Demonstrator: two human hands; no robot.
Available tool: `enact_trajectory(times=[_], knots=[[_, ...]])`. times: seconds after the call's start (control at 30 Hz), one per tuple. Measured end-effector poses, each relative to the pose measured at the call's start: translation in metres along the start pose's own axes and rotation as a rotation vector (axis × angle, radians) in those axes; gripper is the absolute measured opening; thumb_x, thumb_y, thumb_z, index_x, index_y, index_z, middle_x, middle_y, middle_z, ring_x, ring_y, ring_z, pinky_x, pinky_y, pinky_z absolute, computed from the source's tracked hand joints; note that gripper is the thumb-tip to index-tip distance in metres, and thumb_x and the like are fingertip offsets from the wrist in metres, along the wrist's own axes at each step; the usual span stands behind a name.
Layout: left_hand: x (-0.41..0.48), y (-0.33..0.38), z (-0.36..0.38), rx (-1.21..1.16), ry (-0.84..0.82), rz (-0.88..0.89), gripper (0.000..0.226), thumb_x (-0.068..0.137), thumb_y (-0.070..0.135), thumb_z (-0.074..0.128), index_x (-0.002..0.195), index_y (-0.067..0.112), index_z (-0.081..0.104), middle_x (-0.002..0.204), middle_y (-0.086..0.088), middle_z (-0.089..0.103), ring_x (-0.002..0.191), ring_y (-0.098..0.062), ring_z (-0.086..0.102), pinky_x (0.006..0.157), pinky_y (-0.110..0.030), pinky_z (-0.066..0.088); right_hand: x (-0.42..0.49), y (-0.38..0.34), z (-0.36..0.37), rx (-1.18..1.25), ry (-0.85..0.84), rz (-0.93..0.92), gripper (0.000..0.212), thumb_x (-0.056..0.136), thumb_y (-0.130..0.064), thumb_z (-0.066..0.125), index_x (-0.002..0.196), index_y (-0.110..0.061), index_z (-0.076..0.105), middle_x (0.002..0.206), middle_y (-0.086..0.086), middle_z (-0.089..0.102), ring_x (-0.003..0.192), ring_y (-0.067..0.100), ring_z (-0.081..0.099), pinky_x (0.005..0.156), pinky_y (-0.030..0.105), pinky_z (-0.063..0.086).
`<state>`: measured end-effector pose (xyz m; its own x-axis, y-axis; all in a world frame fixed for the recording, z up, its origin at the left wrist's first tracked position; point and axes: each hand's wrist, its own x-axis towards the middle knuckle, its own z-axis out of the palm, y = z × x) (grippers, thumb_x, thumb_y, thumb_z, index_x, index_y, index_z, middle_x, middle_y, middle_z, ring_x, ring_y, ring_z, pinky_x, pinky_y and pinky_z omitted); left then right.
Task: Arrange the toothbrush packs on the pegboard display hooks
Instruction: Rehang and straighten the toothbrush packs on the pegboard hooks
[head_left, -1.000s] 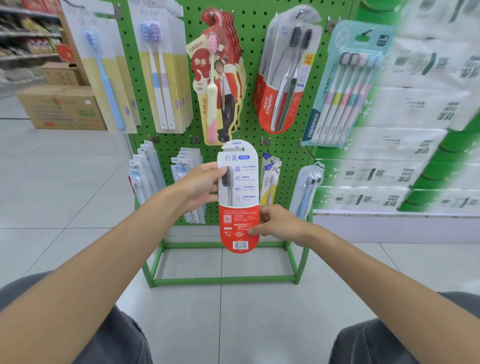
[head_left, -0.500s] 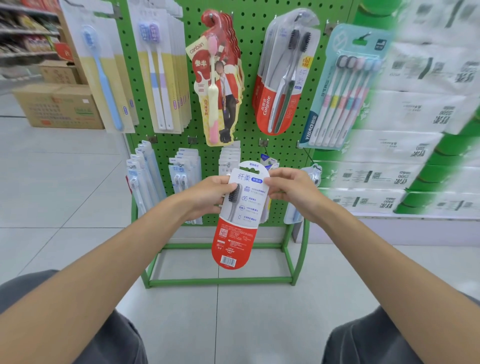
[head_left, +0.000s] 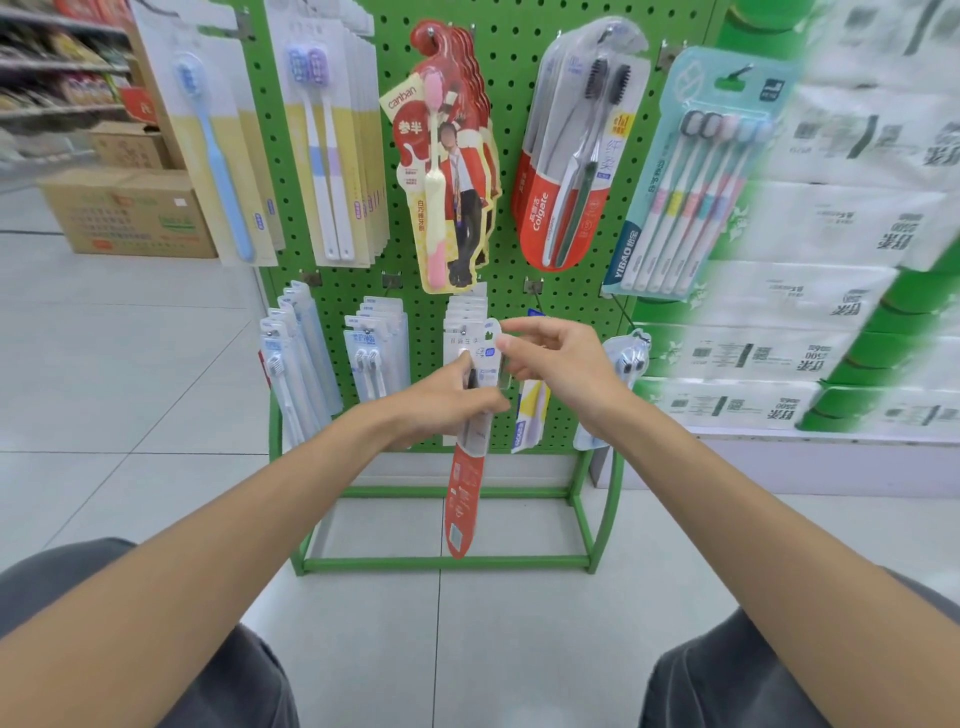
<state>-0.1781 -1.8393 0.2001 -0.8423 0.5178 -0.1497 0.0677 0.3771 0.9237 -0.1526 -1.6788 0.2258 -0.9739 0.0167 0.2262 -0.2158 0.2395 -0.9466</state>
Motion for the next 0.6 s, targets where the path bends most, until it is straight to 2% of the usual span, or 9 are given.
enact_trajectory(times=[0.03,0.1,0.17,0.2,0.27,0.33,0.5,0.6], knots=[[0.000,0.001,0.000,-0.051,0.003,-0.004,0.058,0.093,0.023,0.056,0.146,0.025,0.034,0.113,0.004,0.053,0.102,-0.009,0.055,0.088,-0.036,0.051,0.001,0.000,-0.001,-0.084,0.017,-0.023,0.025,0.093,-0.020,0.065,0.117,-0.014,0.069,0.087,-0.004,0.064,0.069,0.002,0.058,0.071,0.018,0.047],[0.000,0.003,-0.001,-0.183,0.007,-0.008,0.052,0.098,0.018,0.047,0.149,0.021,0.034,0.120,0.002,0.053,0.109,-0.013,0.056,0.092,-0.043,0.051,0.004,0.004,-0.003,-0.249,0.021,-0.036,0.033,0.098,-0.029,0.057,0.130,-0.022,0.061,0.111,-0.004,0.057,0.085,-0.001,0.054,0.077,0.019,0.041],[-0.001,0.006,-0.002,-0.277,-0.009,0.005,0.037,0.102,0.018,0.038,0.137,0.010,0.045,0.119,-0.008,0.059,0.112,-0.023,0.060,0.095,-0.053,0.049,0.006,0.010,-0.006,-0.225,-0.033,0.033,0.046,0.099,-0.038,0.053,0.142,-0.027,0.048,0.126,-0.003,0.053,0.104,0.004,0.054,0.092,0.026,0.043],[-0.002,0.007,-0.002,-0.298,-0.016,0.018,0.031,0.104,0.018,0.035,0.129,0.006,0.049,0.108,-0.011,0.064,0.102,-0.025,0.063,0.091,-0.050,0.051,0.006,0.011,-0.006,-0.162,-0.058,0.067,0.050,0.098,-0.041,0.055,0.144,-0.027,0.045,0.127,-0.003,0.056,0.110,0.008,0.056,0.097,0.033,0.047],[-0.004,0.008,-0.002,-0.268,-0.001,0.042,0.025,0.106,0.015,0.032,0.116,0.008,0.055,0.092,-0.010,0.069,0.083,-0.022,0.066,0.076,-0.036,0.058,0.006,0.011,-0.008,-0.111,-0.057,0.074,0.050,0.094,-0.041,0.060,0.140,-0.025,0.048,0.122,0.000,0.061,0.106,0.012,0.062,0.097,0.039,0.052],[-0.006,0.007,-0.001,-0.220,0.030,0.058,0.025,0.106,0.014,0.033,0.113,0.015,0.057,0.096,-0.009,0.072,0.083,-0.020,0.070,0.071,-0.029,0.058,0.007,0.011,-0.010,-0.141,-0.020,0.043,0.045,0.092,-0.041,0.065,0.132,-0.026,0.053,0.118,0.002,0.062,0.100,0.015,0.064,0.092,0.037,0.055],[-0.001,0.003,0.000,-0.194,0.105,0.081,0.021,0.102,0.010,0.047,0.119,0.015,0.059,0.102,-0.011,0.074,0.089,-0.026,0.073,0.076,-0.035,0.061,0.009,0.016,-0.012,-0.124,0.068,0.030,0.038,0.091,-0.039,0.066,0.125,-0.024,0.058,0.101,0.003,0.064,0.086,0.011,0.061,0.079,0.033,0.052],[0.002,0.002,0.002,-0.251,0.121,0.069,0.033,0.098,0.007,0.054,0.130,0.013,0.051,0.109,-0.015,0.073,0.096,-0.030,0.072,0.084,-0.045,0.059,0.007,0.018,-0.011,-0.085,0.101,0.034,0.031,0.094,-0.035,0.062,0.121,-0.019,0.061,0.094,0.002,0.065,0.079,0.010,0.058,0.068,0.026,0.046]])
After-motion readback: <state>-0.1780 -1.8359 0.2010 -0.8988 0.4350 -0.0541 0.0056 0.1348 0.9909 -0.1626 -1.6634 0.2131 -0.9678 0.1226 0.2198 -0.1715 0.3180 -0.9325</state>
